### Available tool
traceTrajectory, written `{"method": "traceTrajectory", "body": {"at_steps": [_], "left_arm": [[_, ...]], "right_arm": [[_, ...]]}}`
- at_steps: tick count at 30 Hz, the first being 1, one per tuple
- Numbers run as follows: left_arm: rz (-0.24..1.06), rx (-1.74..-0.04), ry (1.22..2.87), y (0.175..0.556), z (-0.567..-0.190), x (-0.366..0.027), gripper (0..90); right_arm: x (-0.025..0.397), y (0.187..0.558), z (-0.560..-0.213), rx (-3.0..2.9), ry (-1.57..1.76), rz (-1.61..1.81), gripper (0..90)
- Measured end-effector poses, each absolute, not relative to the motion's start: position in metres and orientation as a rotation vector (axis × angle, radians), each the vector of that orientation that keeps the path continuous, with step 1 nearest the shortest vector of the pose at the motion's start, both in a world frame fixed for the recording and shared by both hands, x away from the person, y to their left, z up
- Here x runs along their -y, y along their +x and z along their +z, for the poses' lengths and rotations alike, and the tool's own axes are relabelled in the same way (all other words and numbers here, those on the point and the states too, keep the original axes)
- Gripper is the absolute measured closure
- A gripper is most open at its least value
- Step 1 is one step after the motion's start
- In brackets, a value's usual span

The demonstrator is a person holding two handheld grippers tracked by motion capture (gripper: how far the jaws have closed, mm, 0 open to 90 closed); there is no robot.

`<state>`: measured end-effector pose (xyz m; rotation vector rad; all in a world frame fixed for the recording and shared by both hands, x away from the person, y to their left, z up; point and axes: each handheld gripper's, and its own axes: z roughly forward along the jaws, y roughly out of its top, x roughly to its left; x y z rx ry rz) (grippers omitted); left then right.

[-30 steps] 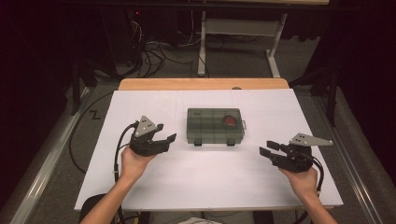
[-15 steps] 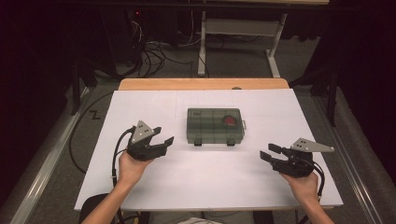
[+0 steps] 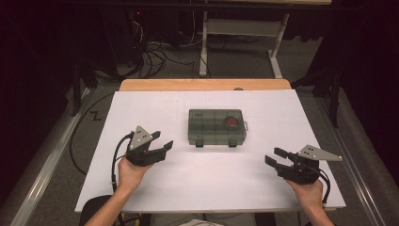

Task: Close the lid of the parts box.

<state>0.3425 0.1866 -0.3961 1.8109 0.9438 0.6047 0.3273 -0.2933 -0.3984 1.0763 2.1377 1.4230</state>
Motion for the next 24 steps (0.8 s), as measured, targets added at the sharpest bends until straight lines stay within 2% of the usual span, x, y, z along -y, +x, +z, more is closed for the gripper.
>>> {"method": "traceTrajectory", "body": {"at_steps": [24], "left_arm": [[0.612, -0.961, 1.796, 0.335, -0.411, -0.193, 39.7]], "right_arm": [[0.303, 0.319, -0.418, -2.116, 1.06, 1.405, 44.7]]}}
